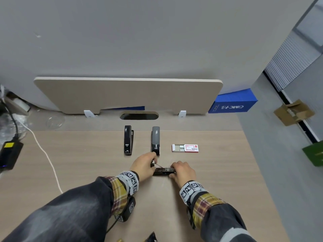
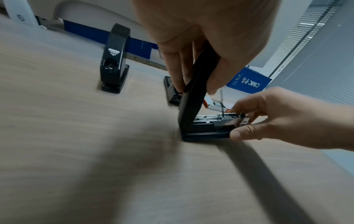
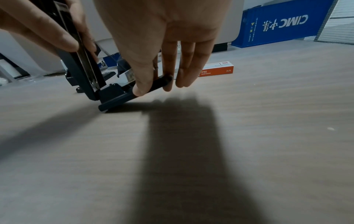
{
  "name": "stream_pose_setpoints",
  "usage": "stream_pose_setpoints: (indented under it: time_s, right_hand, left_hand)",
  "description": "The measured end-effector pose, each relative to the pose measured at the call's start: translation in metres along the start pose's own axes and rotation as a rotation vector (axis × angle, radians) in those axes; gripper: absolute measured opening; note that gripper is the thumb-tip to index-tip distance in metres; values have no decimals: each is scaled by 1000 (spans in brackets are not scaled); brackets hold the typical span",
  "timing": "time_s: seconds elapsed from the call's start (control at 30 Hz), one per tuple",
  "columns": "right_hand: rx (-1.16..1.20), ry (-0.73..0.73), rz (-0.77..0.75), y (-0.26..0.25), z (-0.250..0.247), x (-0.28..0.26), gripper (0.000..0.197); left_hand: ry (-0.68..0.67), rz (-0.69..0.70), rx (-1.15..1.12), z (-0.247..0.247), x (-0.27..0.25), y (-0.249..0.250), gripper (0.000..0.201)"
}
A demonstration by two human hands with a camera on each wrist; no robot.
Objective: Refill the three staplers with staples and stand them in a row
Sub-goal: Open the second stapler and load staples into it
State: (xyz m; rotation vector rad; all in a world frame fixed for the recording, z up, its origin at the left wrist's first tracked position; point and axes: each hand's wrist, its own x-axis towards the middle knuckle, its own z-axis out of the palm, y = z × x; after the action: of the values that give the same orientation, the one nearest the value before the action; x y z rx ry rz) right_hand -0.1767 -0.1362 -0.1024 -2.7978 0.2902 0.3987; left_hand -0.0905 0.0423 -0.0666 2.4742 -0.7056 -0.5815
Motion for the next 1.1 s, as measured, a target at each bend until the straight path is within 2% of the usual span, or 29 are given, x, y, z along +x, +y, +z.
stream_pose_setpoints:
  time_s: [0.17,0.27,0.43,0.53,0.7,0.87,0.93,1.1]
  right_hand:
    - [-56,-28,8,6,5,6,24]
    - [-51,-31,10,13,7,8,21]
    - [-1,-29,22,18,3,11,16]
    - [29,-61,35,20,1,13,18]
    - [183,-147,101,32,-14,23,32]
    - [154,-17,142,44,-36,42,19]
    - [131,20,148,47,-41,52,21]
    - [89,-8,151,48,-40,75,27]
  left_hand:
    - [26,-52,41,-5,3,-14,18]
    - [20,-156,81,-9,4,-31,22]
    - [-123,-216,221,-9,1,-50,29]
    - [-155,-235,246,-7,4,-52,35]
    - [-226,-123,275,-11,16,-39,37]
    - [-167,-55,200,-12,37,-9,21]
    - [-157,-9,179,-11,46,5,16]
    - [-144,47,149,0,68,30,19]
